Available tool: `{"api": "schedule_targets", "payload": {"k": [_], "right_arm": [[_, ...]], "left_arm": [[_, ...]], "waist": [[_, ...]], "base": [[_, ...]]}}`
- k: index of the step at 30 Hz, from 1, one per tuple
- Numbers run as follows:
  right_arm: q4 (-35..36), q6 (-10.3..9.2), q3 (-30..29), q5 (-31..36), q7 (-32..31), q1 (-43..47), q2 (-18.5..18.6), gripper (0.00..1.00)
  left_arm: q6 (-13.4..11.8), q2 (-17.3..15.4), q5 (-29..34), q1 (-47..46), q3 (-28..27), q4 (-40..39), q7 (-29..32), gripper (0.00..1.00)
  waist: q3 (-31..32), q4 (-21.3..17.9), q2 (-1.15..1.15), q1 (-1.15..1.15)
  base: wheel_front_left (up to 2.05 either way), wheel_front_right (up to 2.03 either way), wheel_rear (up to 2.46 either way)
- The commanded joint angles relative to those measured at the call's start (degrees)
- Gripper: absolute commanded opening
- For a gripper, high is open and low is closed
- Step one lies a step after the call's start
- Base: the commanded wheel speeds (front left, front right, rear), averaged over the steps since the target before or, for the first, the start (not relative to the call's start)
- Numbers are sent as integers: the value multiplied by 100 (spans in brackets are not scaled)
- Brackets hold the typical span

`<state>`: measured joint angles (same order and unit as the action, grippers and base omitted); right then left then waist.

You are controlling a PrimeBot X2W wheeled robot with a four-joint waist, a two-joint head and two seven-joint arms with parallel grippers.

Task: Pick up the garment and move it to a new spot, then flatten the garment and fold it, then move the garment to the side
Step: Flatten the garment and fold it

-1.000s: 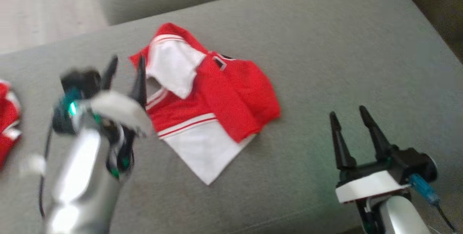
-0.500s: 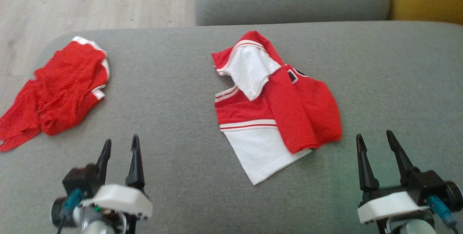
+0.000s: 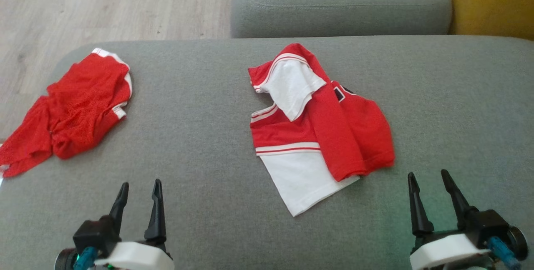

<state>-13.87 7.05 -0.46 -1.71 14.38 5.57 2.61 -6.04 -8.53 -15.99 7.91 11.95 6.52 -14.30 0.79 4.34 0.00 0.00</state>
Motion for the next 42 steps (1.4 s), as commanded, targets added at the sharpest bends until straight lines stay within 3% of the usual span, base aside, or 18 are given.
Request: {"api": "schedule_targets", "payload": {"k": [1,17,23,28,31,34,42], "right_arm": [[144,44,162,-62,62,-161,30,100],[43,44,281,-170,62,-249,28,100],[74,44,312,-164,62,-317,27,100],[99,44,398,-161,62,-382,27,100],[119,44,458,-164,62,-452,27,100],[138,44,507,-164,62,-530,27,100],[130,44,546,-161,62,-670,27,100]], "left_arm": [[30,17,77,-212,-253,-179,-69,100],[416,271,421,-217,-553,57,-70,100],[632,473,107,-523,-170,282,133,100],[506,555,-478,-863,289,560,862,100],[307,562,-1316,-1127,884,735,1390,100],[91,563,-1694,-1443,1450,1029,1806,100],[-206,564,-2500,-2035,2254,1704,1997,100]], "waist": [[-14,-41,0,0],[-7,-249,0,0],[-62,-356,0,0],[-150,-471,0,0],[-268,-587,0,0],[-410,-710,0,0],[-660,-993,0,0]], "base": [[0,0,0],[0,0,0],[0,0,0],[0,0,0],[0,0,0],[0,0,0],[0,0,0]]}}
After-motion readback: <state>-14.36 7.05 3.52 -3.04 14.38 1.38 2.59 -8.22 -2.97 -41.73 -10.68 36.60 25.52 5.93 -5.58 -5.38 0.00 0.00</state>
